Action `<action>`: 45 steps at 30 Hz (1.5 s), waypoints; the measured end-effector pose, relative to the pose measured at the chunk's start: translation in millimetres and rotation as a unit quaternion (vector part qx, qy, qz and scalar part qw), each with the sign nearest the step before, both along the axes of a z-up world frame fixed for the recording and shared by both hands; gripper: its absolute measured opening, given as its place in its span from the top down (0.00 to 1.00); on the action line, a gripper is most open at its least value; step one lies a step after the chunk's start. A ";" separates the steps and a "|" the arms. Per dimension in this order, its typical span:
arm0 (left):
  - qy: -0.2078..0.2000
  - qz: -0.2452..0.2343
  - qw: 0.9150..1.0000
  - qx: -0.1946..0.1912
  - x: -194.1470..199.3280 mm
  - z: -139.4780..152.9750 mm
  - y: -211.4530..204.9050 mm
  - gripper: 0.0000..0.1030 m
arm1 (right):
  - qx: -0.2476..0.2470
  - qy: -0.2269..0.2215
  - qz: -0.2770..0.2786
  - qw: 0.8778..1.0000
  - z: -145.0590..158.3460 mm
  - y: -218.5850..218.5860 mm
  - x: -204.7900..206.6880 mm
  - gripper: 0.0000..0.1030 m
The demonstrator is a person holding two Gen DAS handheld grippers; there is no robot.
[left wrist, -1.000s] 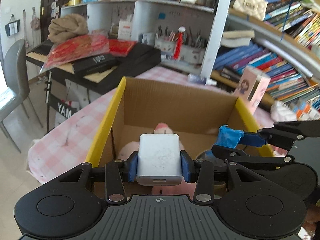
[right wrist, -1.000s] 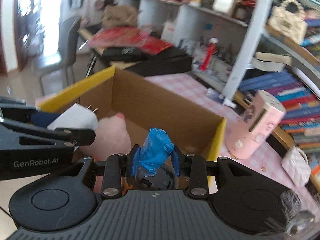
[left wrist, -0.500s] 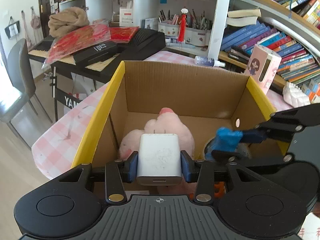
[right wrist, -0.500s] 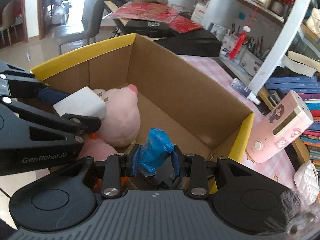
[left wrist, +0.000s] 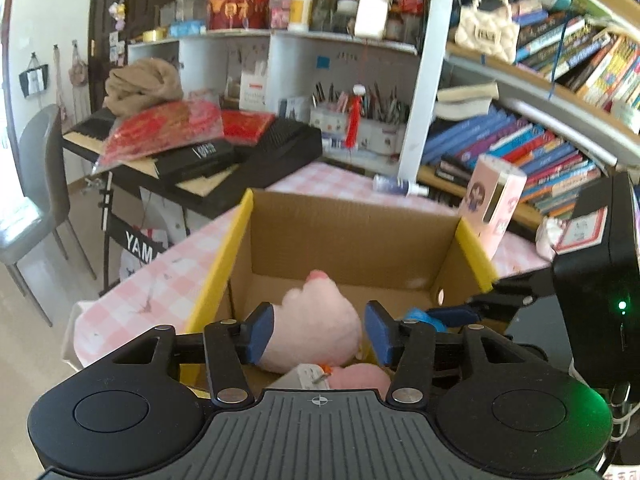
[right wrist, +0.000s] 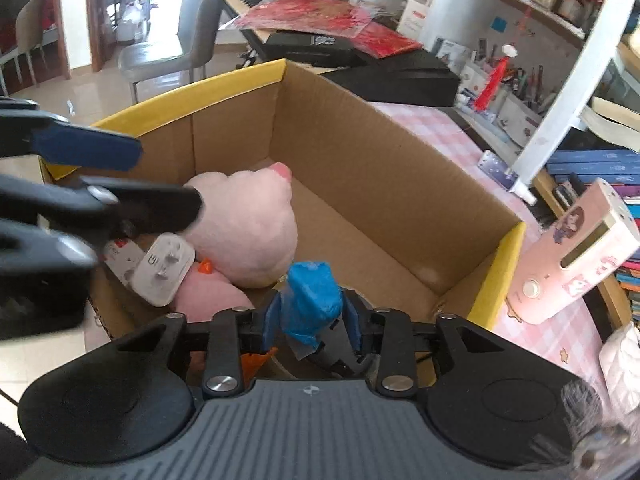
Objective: Organize objects
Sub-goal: 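Lower and release the charger from the left tool while the right tool releases the blue bag into the box, then withdraw both open tools up and away from the yellow box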
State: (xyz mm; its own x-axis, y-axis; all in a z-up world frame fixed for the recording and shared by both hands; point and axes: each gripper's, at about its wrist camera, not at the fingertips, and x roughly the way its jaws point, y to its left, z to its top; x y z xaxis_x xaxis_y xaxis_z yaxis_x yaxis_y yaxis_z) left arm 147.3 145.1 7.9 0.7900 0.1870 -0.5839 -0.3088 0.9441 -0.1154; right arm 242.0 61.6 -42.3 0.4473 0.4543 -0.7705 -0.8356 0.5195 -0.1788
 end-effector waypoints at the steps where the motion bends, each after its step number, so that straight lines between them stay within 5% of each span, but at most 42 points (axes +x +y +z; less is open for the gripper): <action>1: -0.006 0.002 1.000 0.000 -3.2 2.8 0.7 0.46 | 0.007 0.002 -0.007 1.000 2.5 -3.4 -1.3 0.62; 15: -0.047 0.000 0.999 0.001 -64.3 20.5 2.1 0.17 | 0.086 -0.052 -0.107 0.989 47.5 -49.9 -82.5 0.43; 22: -0.044 0.001 0.999 -0.009 -104.3 16.7 -0.4 0.10 | 0.117 -0.060 -0.198 0.971 51.9 -60.7 -143.4 0.19; 32: -0.023 -0.035 0.999 0.008 -147.8 3.2 -27.7 0.03 | 0.122 -0.095 -0.332 0.931 34.3 -85.6 -222.4 0.03; 45: -0.014 -0.155 0.987 0.044 -155.6 3.1 -89.3 0.00 | 0.119 -0.083 -0.449 0.882 24.2 -141.0 -262.4 0.00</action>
